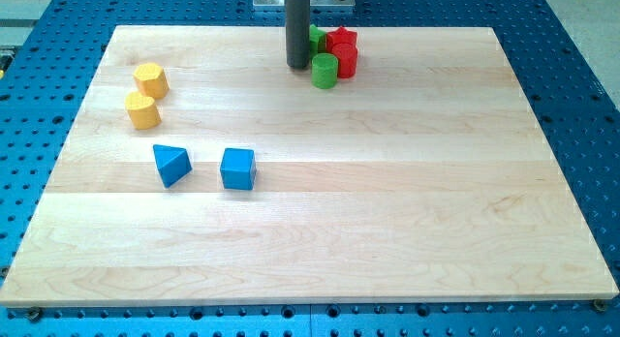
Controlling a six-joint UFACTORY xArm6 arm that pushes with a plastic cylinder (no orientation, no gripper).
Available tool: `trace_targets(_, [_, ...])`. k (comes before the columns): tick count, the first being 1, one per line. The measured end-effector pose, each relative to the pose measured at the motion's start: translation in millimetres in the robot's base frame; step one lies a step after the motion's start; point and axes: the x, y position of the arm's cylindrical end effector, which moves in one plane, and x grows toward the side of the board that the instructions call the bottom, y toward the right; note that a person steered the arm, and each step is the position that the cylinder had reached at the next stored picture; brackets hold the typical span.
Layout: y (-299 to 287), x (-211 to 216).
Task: Move the hexagon to the right of the heart
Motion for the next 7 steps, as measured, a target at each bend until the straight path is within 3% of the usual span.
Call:
trace_targets(1, [-36,35])
trace_targets(2, [-51,38])
trace_targets(3, [-43,82])
trace_targets(4, [-46,91])
trace_targets(7, [-121,-44])
